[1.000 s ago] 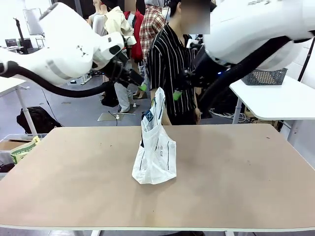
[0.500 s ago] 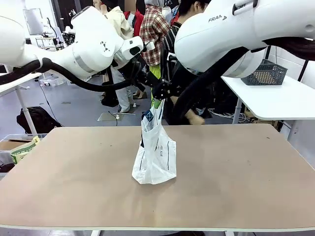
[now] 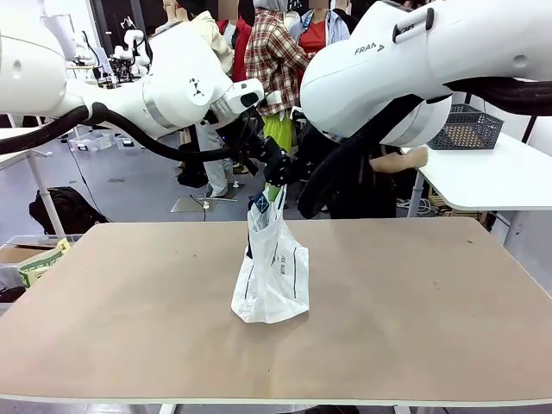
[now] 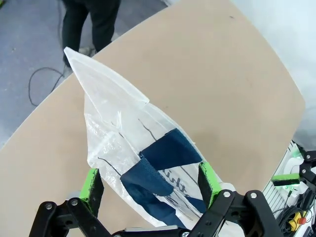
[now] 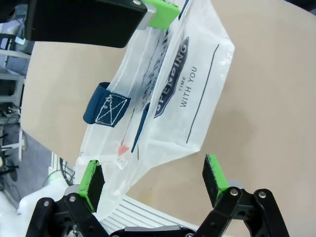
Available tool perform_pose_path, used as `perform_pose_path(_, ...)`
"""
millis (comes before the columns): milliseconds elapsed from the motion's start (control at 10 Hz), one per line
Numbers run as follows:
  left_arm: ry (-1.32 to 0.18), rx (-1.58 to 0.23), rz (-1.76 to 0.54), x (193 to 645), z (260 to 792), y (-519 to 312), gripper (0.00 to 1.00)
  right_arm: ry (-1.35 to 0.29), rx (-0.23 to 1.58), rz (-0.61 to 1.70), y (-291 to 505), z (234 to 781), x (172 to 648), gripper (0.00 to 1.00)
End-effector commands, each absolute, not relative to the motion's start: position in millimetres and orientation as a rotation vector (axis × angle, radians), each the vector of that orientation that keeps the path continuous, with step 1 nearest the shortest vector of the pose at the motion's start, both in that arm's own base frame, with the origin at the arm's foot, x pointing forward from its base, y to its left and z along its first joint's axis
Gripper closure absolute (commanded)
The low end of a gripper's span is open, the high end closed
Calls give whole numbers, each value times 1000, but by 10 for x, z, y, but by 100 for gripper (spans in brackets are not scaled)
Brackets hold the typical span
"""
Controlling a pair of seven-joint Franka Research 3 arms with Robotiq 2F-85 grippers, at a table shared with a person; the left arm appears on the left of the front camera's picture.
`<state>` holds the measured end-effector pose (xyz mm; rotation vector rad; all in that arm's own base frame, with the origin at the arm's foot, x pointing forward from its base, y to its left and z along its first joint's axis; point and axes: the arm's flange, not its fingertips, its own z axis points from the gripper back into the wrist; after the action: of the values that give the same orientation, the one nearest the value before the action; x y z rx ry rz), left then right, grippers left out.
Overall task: Transfer purchased items from the store into the shopping bag.
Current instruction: Open the Reusable shopping bag in the center of the table.
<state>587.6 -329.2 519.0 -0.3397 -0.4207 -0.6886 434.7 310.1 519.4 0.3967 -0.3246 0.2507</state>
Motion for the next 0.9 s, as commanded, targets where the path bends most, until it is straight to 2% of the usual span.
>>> perform_pose_path(0,-384,-335,-672,5951,5167,-3271,0,-314,425,216,3137,5168,4459,0)
perform_pose_path(300,-357,-302,-674,5927,5079,-3262,0,-312,428,204,3166,5077,4542,0)
perform_pose_path(400,-350,-299,-674,5919,5073,-3258,0,-303,422,206,3180,5043,4567,8)
perform_pose_path(500,-352,-298,-680,5908,5079,-3247,2,-298,424,210,3188,5030,4578,27)
perform_pose_path(800,-370,-295,-685,5886,5107,-3248,62,-287,429,200,3206,5020,4602,86)
